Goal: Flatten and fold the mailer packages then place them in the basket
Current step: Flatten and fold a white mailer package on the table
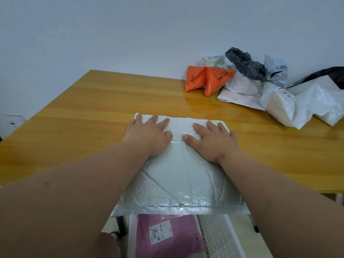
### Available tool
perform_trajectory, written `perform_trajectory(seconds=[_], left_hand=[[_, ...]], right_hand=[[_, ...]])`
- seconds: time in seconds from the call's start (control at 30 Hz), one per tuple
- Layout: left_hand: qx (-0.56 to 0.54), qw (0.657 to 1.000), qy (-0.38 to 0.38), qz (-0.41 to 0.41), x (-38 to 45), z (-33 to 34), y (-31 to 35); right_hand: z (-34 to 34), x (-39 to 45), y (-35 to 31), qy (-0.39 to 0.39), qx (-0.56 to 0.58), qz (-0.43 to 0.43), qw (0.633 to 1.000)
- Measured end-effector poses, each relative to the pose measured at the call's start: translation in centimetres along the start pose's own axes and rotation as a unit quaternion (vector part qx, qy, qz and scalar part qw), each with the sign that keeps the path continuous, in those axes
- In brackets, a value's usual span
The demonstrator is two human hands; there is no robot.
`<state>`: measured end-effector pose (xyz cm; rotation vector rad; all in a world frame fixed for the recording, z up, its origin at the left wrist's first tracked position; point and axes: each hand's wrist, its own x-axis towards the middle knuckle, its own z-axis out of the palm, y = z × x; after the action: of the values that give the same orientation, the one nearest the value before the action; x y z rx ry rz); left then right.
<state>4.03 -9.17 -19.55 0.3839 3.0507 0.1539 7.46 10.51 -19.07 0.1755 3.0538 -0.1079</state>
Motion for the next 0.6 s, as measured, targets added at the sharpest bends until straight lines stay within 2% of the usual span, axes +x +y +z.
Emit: perform_trajectory(seconds=[0.13,0.23,0.4,0.6], left_hand=[[-0.104,0.99,0.089,-0.021,-0.7,-0.3,-0.8],[-0.087,0.989,0.118,-0.022,-1.6,-1.2,-1.3],[-0.034,0.997,0.073,0.005,-3.7,-2.7,0.1],[-0.001,1.0,0.011,0.019,-7.5,-2.8,1.4]], right_hand=[[-0.2,-1.0,0.5,0.069,0.038,-0.02,0.997],[-0.7,-2.2,1.3,0.06,0.028,-0.021,0.998],[-2.1,-4.7,1.5,0.022,0.019,-0.003,1.0],[-2.0,-8.4,0.5,0.009,0.024,-0.021,0.999]])
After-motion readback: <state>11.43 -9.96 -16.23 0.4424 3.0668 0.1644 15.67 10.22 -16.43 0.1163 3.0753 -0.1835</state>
